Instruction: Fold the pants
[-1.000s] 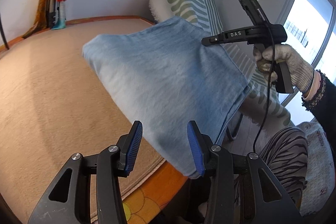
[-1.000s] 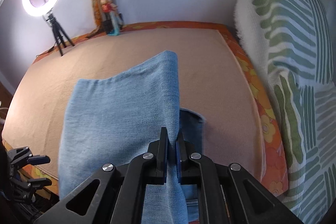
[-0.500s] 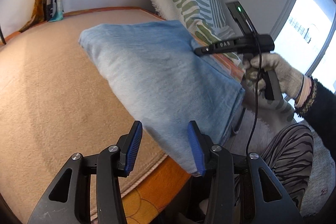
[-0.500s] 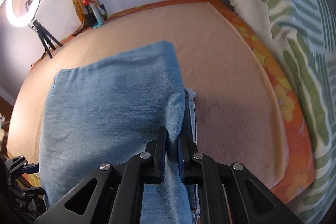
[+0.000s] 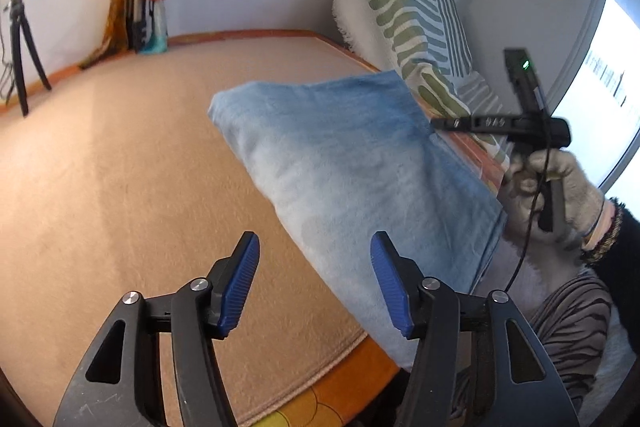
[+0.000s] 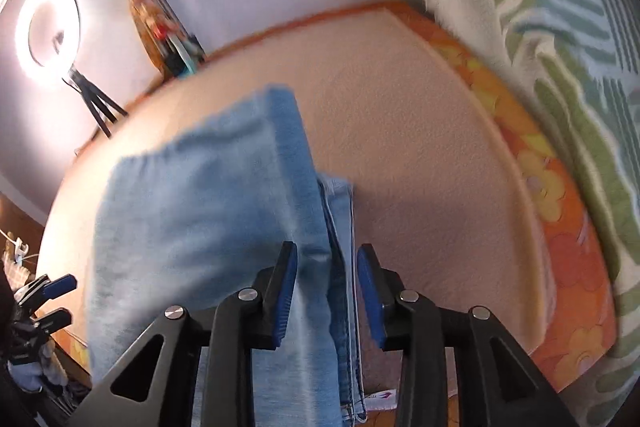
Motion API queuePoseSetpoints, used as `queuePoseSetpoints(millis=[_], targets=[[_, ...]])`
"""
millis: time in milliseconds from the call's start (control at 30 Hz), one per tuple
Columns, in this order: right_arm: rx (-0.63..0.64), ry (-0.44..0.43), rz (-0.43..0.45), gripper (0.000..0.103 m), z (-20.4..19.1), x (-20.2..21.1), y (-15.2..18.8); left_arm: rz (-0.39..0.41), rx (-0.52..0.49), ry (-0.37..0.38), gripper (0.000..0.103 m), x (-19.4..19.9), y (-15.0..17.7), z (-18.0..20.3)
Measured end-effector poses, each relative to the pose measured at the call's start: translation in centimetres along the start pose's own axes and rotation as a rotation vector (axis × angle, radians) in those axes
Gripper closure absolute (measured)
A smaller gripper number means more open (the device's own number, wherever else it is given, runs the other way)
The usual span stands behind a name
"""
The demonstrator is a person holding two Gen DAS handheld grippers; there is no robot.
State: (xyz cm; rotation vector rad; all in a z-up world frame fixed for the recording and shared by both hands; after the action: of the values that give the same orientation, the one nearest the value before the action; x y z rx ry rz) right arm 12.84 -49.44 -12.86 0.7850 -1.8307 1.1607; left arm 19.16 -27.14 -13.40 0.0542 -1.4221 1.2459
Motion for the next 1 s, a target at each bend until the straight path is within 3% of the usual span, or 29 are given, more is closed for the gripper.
queuePoseSetpoints(millis=[133, 233, 600, 767, 867, 967, 1000], targets=[[0.076, -0.075, 0.089, 0.068, -2.1, 1.7, -1.6, 0.0, -0.038, -0.018, 0.045, -0.8, -0.7, 0.9], [0.126, -0.115, 0.097, 0.066, -3.7, 1.2, -2.6, -0.003, -0.048, -0.017, 0.045, -1.2, -0.9, 1.0], [0.093, -0.113, 0.021, 0.066, -4.0, -4.3, -5.2, -0.018, -0.038, -0.026, 0.044, -2.0, -1.2, 0.5], [0.068, -0.105, -0.004, 0.065, -3.1, -5.4, -5.7, -0.031, 0.002, 0.018, 0.036, -2.2, -1.3, 0.1], [0.052, -0.126, -0.005, 0.055, -2.5, -5.0, -5.9, -0.045, 0.097, 0.084, 0.034, -2.4, -1.4, -0.9], [0.052, -0.106, -0.01, 0.024, -1.8, -4.1, -5.3, -0.061, 0.211, 0.156, 0.034, -2.6, -1.6, -2.3], [0.048, -0.118, -0.015, 0.023, -1.3, -3.8, -5.0, -0.064, 0.25, 0.18, 0.034, -2.7, -1.7, -2.8]])
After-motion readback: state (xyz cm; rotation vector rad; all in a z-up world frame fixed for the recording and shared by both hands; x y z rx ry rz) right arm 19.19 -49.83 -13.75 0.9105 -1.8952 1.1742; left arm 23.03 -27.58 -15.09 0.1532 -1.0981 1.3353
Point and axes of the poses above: each gripper's, at about its wrist camera, not at the fingertips, and x roughly against the way its jaws point, z to its right, y to its underside, the point moved 1 cm from there along -x, roughly the way its jaws point, and after that the axes turned 3 degrees about -z, right-handed, at the moved point
